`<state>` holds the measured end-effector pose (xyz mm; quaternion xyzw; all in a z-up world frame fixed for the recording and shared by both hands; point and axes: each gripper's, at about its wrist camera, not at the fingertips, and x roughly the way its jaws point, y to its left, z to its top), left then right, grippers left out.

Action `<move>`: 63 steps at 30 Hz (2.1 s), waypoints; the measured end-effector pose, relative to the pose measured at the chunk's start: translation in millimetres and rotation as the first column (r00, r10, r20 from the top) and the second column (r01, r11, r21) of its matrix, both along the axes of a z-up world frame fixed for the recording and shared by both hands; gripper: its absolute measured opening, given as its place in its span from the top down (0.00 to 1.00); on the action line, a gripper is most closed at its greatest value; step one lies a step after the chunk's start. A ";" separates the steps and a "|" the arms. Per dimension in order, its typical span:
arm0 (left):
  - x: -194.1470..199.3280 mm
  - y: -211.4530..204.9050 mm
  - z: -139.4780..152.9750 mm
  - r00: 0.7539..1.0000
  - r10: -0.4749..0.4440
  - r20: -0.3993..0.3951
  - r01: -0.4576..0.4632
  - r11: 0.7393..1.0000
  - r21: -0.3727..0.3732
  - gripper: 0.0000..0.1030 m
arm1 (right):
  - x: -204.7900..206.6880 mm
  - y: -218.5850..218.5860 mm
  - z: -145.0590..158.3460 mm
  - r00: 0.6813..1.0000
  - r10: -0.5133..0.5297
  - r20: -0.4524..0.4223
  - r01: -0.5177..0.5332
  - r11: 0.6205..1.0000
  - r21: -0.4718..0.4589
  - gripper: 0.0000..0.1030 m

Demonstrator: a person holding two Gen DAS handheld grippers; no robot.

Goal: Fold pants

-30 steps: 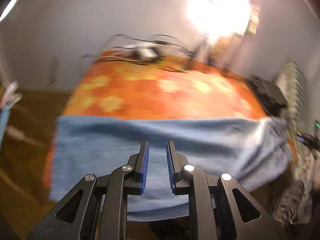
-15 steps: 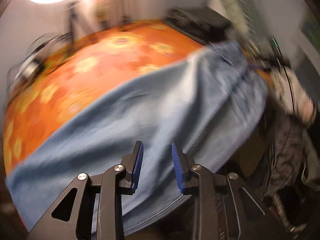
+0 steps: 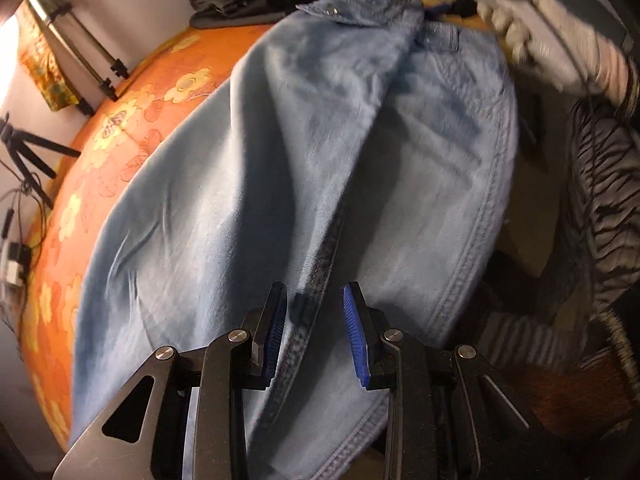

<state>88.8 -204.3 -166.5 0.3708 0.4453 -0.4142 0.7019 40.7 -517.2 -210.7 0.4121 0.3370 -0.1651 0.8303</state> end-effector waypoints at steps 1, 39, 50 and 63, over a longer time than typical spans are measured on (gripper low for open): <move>1.2 -1.5 -3.6 1.000 0.004 0.003 -0.004 1.000 0.015 0.73 | 0.8 -1.3 0.3 1.000 0.002 0.003 -0.002 1.000 0.003 0.42; -56.9 13.0 23.4 0.996 -0.079 -0.047 0.077 0.996 -0.049 0.97 | -101.2 37.8 20.9 0.989 0.077 -0.122 -0.097 0.982 -0.164 0.95; -64.3 13.1 12.5 0.992 -0.099 -0.080 0.097 0.995 -0.033 0.99 | -106.6 43.5 10.8 0.980 0.096 -0.173 -0.121 0.982 -0.144 0.95; -33.3 49.7 57.4 0.995 0.047 -0.093 -0.061 0.985 -0.160 0.94 | -117.3 50.5 39.6 0.973 0.044 -0.227 -0.116 0.943 -0.313 0.72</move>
